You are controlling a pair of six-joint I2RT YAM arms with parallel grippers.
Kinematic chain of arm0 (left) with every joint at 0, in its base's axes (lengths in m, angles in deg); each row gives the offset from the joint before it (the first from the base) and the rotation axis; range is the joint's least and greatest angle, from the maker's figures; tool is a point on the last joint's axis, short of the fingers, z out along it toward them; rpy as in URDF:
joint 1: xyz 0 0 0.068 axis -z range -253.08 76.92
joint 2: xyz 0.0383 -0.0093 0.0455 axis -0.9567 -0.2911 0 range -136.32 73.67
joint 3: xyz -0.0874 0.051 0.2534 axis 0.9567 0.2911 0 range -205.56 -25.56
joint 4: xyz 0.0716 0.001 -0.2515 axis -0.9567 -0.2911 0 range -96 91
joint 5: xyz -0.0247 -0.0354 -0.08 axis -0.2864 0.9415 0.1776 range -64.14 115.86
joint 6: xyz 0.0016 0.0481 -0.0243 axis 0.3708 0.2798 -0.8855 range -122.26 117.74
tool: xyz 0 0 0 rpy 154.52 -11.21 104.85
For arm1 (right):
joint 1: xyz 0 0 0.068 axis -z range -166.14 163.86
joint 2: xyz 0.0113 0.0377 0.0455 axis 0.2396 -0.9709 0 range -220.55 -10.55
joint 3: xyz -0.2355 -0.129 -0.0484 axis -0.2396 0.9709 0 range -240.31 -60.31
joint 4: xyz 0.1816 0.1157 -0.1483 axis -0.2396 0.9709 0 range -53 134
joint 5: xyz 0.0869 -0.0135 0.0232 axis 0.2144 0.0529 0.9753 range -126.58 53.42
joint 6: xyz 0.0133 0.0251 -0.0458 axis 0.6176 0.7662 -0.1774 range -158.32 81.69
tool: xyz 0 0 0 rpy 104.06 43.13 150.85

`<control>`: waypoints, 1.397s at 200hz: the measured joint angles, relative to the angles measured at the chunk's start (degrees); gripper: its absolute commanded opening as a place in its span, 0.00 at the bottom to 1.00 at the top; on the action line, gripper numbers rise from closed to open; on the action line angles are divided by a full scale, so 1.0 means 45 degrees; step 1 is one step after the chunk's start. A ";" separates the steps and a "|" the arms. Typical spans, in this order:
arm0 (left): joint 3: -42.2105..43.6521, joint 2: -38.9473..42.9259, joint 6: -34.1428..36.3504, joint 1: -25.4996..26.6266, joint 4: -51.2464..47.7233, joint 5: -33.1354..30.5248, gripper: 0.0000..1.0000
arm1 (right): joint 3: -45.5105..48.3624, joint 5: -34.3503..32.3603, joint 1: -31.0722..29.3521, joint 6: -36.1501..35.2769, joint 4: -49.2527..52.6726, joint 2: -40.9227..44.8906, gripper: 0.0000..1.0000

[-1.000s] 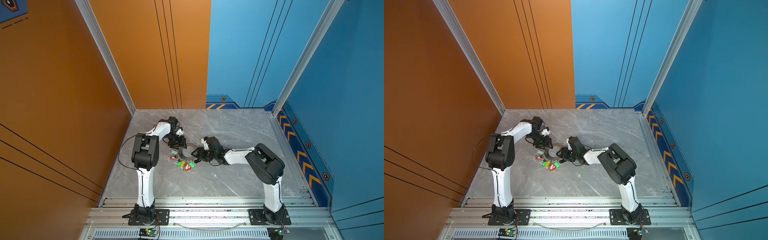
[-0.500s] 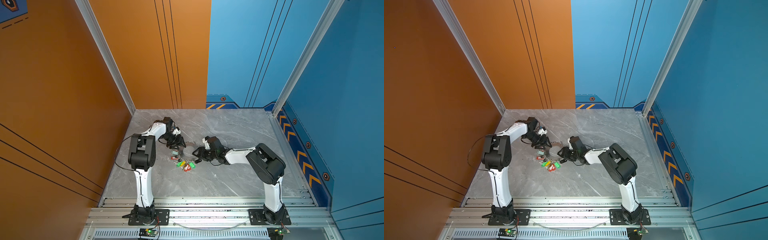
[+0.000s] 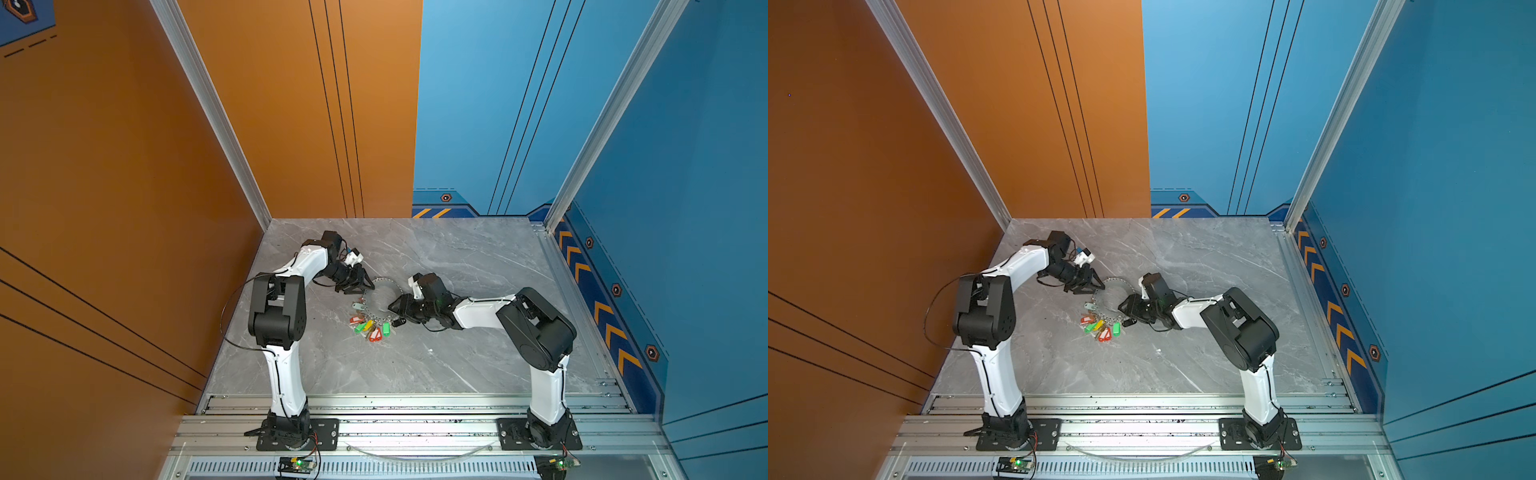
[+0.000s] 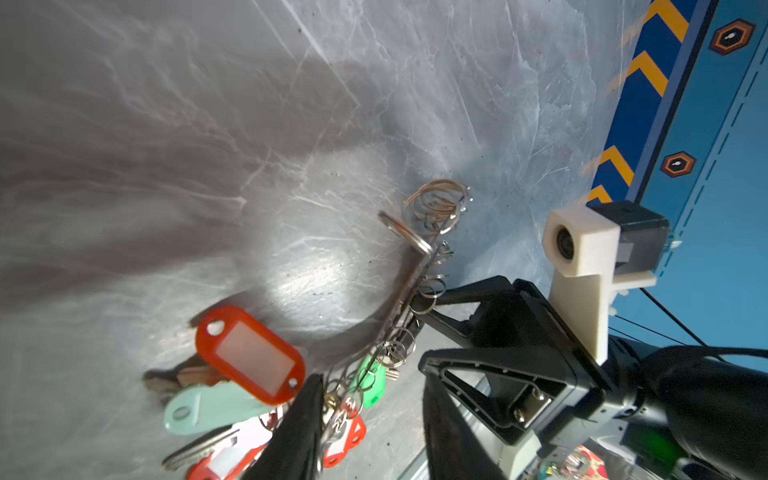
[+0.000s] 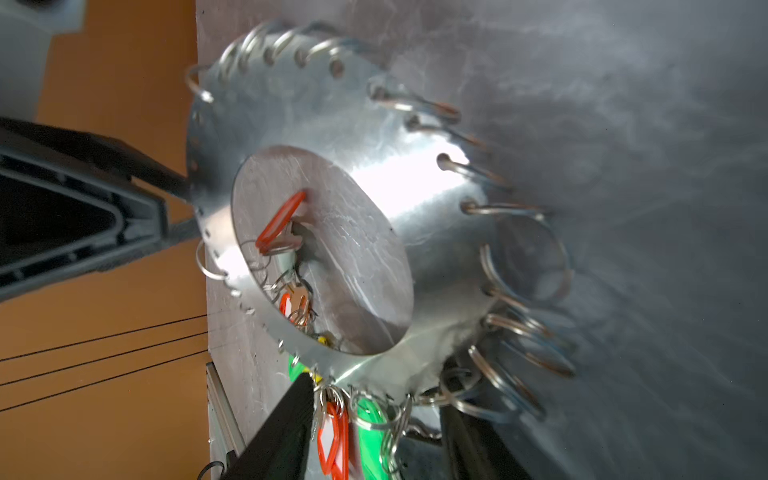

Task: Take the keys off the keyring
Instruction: 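Lift the steel plate upright with both grippers, raising it off the table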

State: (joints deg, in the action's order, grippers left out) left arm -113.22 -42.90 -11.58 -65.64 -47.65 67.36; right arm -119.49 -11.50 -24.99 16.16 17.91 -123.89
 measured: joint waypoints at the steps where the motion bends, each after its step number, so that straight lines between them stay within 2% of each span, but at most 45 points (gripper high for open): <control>1: 0.0015 0.0000 -0.0010 0.0015 -0.0005 0.0005 0.31 | 0.0000 0.0000 0.0010 0.0000 0.0000 0.0000 0.50; 25: 0.0243 -0.0010 0.0029 0.0471 -0.0141 0.0189 0.26 | 0.0015 0.0010 0.0131 0.0000 0.0000 0.0005 0.50; 46: 0.0316 -0.0015 0.0117 0.0631 -0.0219 0.0306 0.14 | 0.0078 0.0015 0.0146 -0.0005 0.0024 0.0126 0.50; 85: 0.0321 -0.0005 0.0068 0.0515 -0.0248 0.0690 0.00 | 0.0223 0.0053 0.0189 -0.0024 0.0068 0.0525 0.52; 143: 0.0044 0.0321 -0.0136 0.0384 -0.0330 0.0641 0.00 | 0.0316 0.0058 0.0437 -0.0194 0.0476 0.1987 0.62; 213: -0.2987 0.1758 -0.0928 0.0267 -0.0228 0.0452 0.00 | -0.0073 0.0112 0.1394 -0.1569 0.1923 0.4760 0.65; 237: -0.3648 0.2263 -0.1632 0.0248 0.0457 0.0568 0.00 | -0.0491 0.0146 0.1651 -0.2225 0.2195 0.5435 0.65; 279: -0.3483 0.3186 -0.3706 0.0248 0.2550 0.0602 0.00 | -0.1122 0.0180 0.1705 -0.3623 0.2040 0.6484 0.64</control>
State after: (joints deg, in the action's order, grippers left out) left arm -128.89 -28.56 -28.26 -64.52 -36.17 70.07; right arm -124.54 -10.69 -17.32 -0.14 27.09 -94.71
